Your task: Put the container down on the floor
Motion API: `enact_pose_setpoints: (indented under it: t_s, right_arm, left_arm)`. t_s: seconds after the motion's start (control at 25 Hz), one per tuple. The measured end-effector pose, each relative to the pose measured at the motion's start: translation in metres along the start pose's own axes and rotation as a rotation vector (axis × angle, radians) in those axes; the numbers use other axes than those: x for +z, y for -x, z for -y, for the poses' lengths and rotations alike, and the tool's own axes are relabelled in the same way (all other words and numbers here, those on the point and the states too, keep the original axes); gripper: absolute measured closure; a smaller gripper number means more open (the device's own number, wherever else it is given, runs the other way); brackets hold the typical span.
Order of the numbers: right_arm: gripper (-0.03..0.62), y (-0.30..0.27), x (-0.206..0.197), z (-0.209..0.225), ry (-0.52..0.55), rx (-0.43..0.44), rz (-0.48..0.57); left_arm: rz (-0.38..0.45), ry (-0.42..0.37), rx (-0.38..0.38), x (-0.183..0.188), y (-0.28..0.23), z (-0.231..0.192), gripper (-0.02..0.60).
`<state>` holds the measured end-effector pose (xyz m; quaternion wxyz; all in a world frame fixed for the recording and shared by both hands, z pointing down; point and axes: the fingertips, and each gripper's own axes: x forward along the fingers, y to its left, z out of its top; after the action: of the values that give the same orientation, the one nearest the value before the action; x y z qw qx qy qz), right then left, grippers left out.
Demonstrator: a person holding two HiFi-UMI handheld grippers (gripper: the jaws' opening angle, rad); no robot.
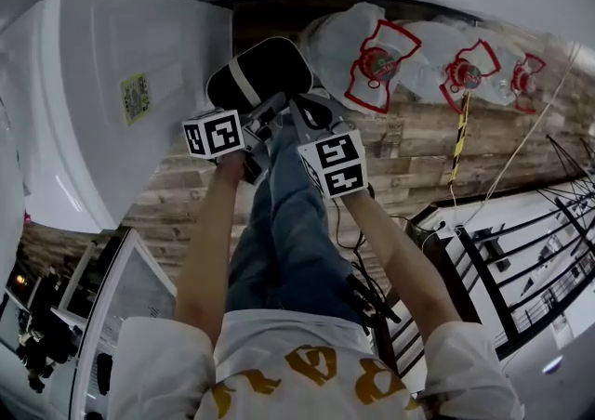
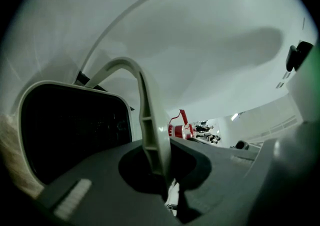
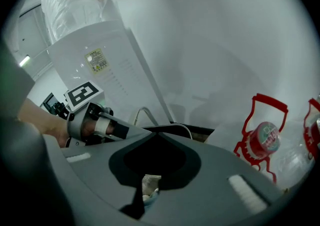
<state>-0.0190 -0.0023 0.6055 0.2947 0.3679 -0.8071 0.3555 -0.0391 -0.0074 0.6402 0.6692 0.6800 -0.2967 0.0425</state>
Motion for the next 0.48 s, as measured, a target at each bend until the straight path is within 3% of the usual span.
enact_pose_setpoints:
  t_s: [0.16,0.48]
  right_arm:
    - [0.569,-0.018,-0.011,0.006,-0.020,-0.012,-0.005]
    - [0.569,-0.054,-0.043,0.026,-0.061,-0.036,-0.030]
  left_arm:
    - [0.016,-0.025,-0.001,0.006,-0.008,-0.027,0.574]
    - [0.032,0.019,-0.021,0.008,-0.029,-0.072,0.574]
